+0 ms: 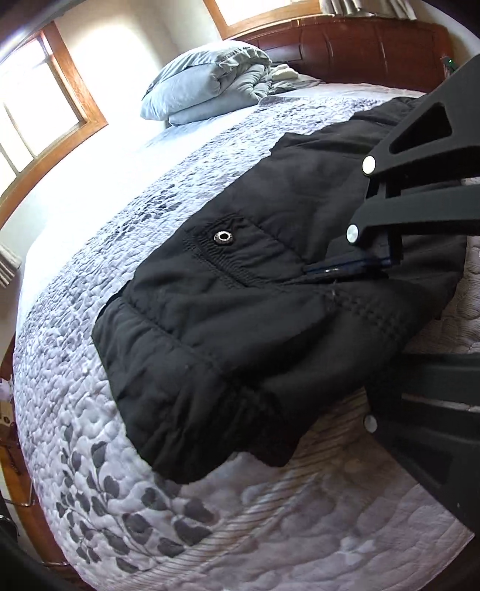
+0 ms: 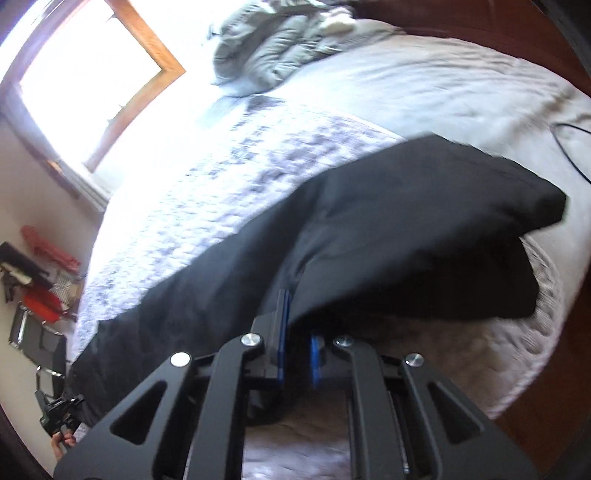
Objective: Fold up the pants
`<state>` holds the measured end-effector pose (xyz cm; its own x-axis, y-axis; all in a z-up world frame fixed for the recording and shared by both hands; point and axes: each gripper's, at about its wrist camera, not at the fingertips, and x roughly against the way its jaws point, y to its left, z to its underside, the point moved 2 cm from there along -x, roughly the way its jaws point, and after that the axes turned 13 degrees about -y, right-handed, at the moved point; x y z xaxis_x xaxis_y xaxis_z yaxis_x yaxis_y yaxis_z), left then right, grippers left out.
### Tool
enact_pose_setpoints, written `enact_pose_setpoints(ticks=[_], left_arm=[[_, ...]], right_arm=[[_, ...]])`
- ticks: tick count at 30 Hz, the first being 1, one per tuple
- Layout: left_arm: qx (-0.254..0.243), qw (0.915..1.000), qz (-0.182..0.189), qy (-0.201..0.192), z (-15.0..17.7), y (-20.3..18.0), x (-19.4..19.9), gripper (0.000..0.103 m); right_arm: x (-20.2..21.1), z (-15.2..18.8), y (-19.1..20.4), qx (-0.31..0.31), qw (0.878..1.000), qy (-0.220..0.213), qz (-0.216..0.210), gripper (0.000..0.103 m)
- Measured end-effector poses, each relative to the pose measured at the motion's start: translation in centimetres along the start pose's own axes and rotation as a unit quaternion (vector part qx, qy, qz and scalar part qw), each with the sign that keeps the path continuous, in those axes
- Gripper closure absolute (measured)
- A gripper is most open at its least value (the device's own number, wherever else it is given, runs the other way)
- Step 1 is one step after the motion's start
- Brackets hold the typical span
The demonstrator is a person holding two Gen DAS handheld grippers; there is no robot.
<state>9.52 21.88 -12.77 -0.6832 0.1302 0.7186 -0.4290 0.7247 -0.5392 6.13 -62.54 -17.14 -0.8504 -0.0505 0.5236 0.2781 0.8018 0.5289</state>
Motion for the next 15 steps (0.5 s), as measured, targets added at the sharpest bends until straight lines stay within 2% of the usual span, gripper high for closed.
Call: enact_pose_setpoints(ticks=[4,10,12,15], left_arm=[[0.025,0.9996,0.01,-0.012,-2.1,1.9,0.4,0.086],[0.046,0.9951,-0.022,-0.085,-5.5,6.4,3.9,0.086],[0.046,0.9929,-0.047,-0.099,-5.8,7.8,4.3,0.086],[0.041,0.9947,-0.051,-0.08,-5.4,9.2,3.6,0.08]], right_arm=[[-1.5,-0.5,4.8,0.021,0.999,0.005,-0.044,0.095],[-4.0,-0.9,9.5,0.025,0.995,0.011,-0.098,0.096],[-5.1,0.0,9.6,0.031,0.995,0.029,-0.09,0.096],[-6.4,2.7,7.7,0.028,0.996,0.065,-0.056,0.096]])
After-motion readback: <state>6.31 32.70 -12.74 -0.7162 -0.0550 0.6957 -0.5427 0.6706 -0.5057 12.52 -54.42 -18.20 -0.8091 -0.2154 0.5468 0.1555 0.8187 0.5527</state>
